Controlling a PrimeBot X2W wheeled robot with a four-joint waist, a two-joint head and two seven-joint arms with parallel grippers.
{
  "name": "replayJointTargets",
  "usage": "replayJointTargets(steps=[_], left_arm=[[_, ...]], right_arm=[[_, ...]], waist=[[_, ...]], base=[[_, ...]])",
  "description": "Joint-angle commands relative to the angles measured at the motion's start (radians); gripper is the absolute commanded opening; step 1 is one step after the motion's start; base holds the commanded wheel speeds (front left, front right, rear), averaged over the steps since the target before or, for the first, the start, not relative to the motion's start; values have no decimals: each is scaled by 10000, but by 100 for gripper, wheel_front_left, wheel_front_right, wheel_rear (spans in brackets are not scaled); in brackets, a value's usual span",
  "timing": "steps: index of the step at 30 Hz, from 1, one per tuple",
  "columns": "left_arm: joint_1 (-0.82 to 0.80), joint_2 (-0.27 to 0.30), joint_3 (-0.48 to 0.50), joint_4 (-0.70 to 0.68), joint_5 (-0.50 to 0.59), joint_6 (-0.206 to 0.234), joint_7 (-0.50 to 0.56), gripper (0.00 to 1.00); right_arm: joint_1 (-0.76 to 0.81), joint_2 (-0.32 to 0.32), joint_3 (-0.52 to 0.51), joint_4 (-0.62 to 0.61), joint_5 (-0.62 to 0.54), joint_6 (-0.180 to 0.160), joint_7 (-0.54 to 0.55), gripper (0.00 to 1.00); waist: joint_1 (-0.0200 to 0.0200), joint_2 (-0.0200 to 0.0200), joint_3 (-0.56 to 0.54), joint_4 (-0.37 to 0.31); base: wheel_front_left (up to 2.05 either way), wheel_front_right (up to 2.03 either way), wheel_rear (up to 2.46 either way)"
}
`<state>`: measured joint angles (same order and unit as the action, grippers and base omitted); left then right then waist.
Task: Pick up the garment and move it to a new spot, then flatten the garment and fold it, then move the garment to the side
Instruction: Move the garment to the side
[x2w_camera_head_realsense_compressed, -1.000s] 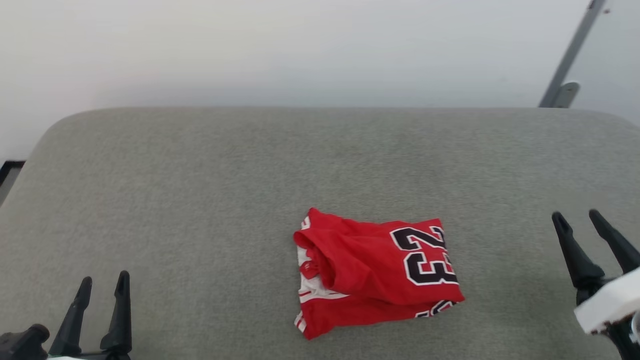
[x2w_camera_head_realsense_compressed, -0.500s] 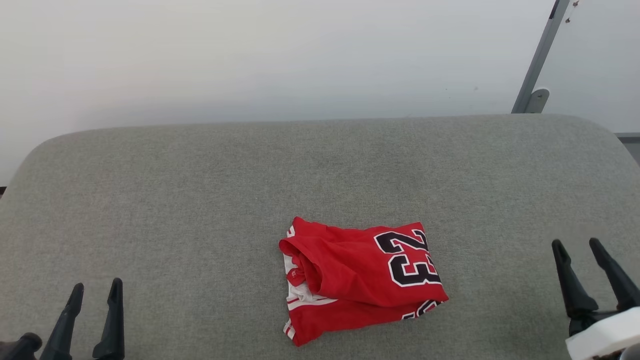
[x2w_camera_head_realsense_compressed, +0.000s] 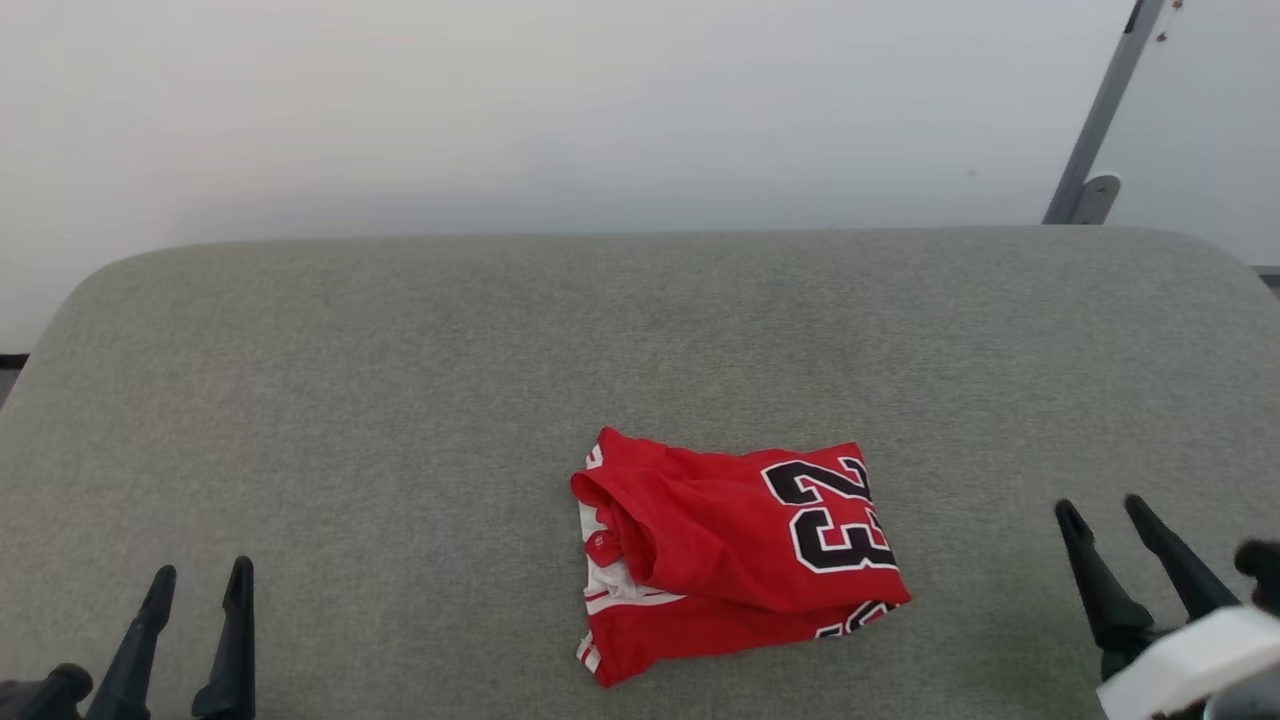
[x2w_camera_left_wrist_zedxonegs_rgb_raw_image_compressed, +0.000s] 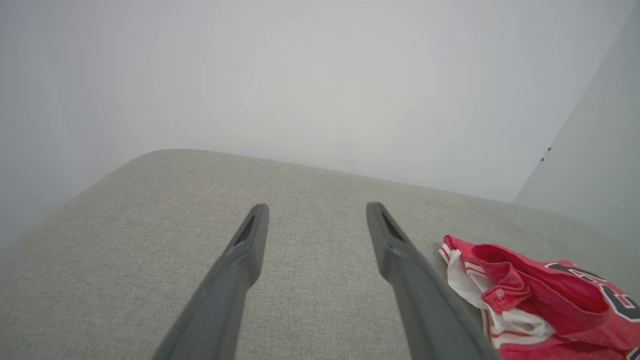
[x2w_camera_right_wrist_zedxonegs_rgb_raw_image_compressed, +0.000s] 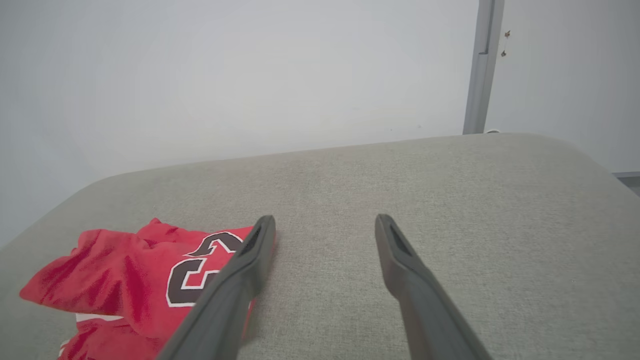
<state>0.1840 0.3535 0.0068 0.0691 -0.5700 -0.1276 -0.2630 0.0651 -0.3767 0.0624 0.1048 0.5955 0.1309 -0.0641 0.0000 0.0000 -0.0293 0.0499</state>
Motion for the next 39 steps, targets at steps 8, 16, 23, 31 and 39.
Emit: replayJointTargets(steps=[8,16,23,31,39], left_arm=[[-185,106,-214,99,-163,-34,-16,100],[-617,40,-522,183,-312,-35,-16,100],[-1027,-77,-845,344,-427,-34,-16,100],[-1419,-149,-1104,495,-508,-34,-16,100],[-1661,-182,-1322,622,-600,-34,-16,100]], right_arm=[[-977,-424,964,47,1228,-5,2037,100],[-2443,-931,1651,440,1892,-5,4813,100],[-3317,-1163,1678,930,1779,-5,6940,100],[-3745,-979,1777,1351,1604,-5,8976,100],[-3614,-373,2056,1957,1294,-3,10243,100]], waist=[[0,0,350,411],[0,0,1135,991],[0,0,1730,1511],[0,0,2182,2004],[0,0,2367,2260]], base=[[0,0,0],[0,0,0],[0,0,0],[0,0,0],[0,0,0]])
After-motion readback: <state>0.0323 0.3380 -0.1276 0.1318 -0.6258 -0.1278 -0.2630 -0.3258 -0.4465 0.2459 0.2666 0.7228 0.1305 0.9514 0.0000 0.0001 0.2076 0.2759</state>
